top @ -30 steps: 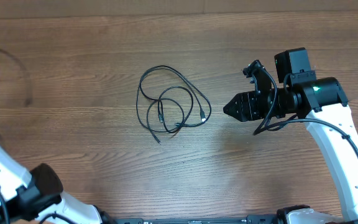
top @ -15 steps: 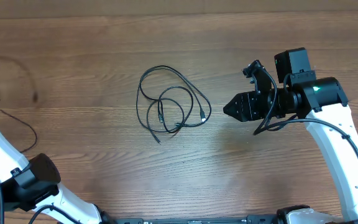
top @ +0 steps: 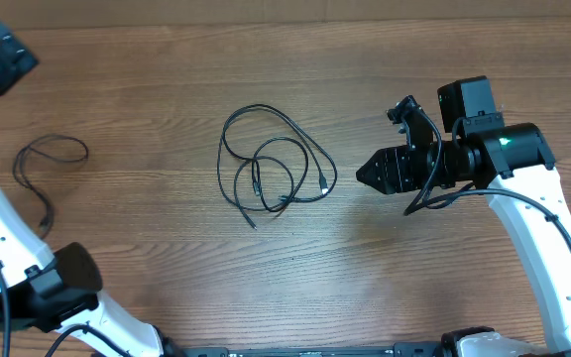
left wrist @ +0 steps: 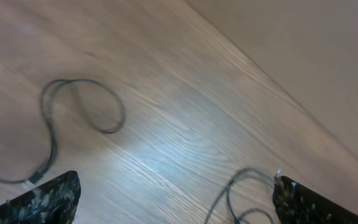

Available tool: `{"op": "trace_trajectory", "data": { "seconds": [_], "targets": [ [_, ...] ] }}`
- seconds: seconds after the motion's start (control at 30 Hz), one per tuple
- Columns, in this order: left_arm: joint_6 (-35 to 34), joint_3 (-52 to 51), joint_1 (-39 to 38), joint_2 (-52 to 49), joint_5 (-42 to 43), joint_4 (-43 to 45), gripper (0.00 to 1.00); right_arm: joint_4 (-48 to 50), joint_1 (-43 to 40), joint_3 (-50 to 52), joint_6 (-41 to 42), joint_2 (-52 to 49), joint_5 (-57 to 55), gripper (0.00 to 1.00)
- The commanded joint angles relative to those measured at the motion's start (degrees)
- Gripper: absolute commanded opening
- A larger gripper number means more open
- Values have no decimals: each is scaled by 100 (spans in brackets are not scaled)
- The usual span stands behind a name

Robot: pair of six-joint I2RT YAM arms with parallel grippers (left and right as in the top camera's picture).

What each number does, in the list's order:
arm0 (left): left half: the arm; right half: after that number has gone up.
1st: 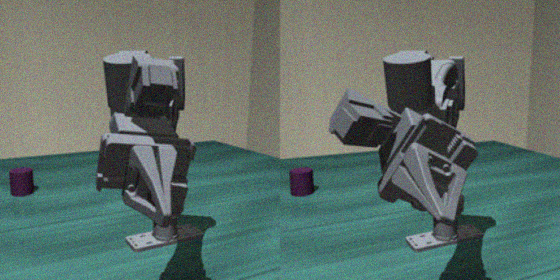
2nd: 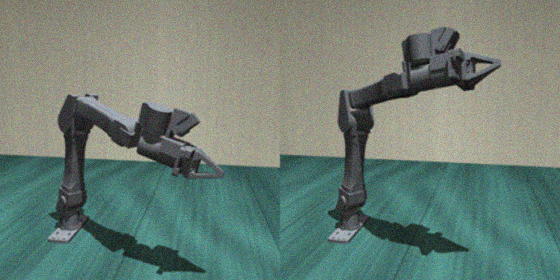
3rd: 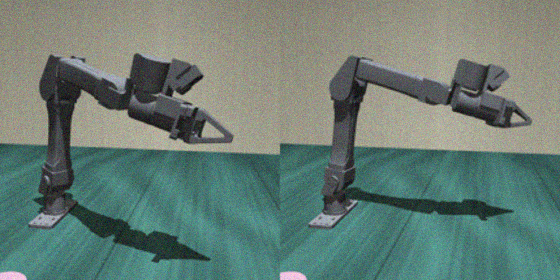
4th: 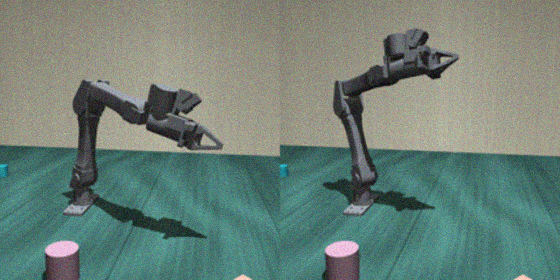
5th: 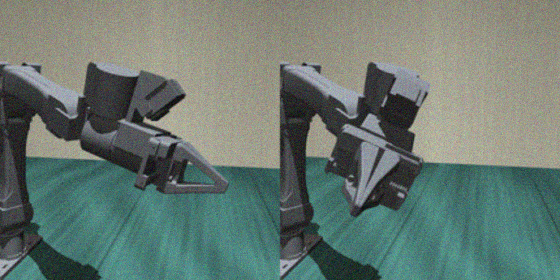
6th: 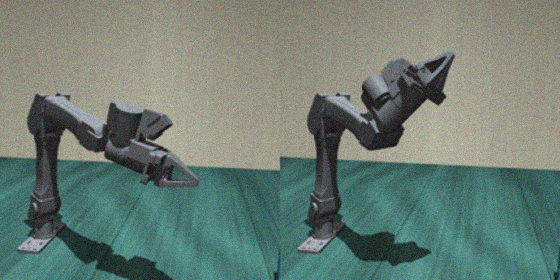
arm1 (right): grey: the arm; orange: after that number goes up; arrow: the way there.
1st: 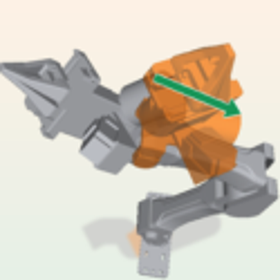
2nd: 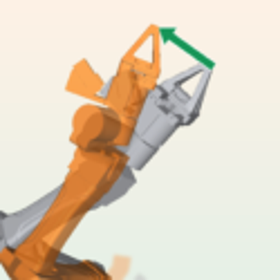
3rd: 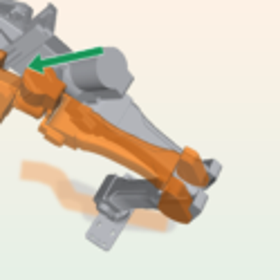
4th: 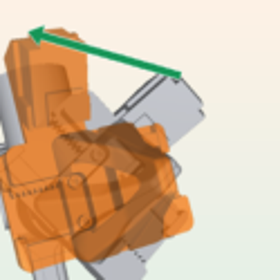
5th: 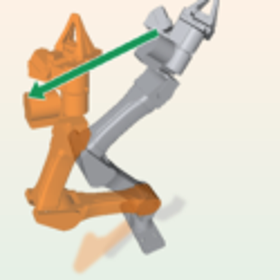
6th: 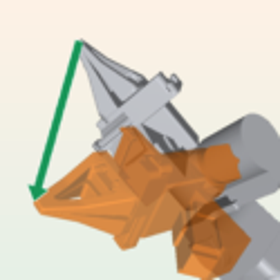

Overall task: Untangle cables
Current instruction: 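Move the left gripper back over the remaining cable pile and grasp it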

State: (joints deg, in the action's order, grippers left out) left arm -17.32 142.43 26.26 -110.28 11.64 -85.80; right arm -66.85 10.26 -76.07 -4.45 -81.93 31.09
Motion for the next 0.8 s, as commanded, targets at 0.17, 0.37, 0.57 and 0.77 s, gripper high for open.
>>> {"op": "trace_trajectory", "data": {
  "seconds": [0.17,0.37,0.57,0.77],
  "targets": [
    [929,15,-1427,-48,192,-66,99,-46,39,-76,0,26,-24,58],
    [1130,15,-2444,-533,192,-160,98,-140,39,-76,22,26,-170,59],
    [964,15,-3200,-1344,197,-927,97,-188,39,-76,20,26,-175,62],
    [739,-356,-3786,-2013,387,-1102,99,-203,39,-76,20,26,-260,64]
  ]
}}
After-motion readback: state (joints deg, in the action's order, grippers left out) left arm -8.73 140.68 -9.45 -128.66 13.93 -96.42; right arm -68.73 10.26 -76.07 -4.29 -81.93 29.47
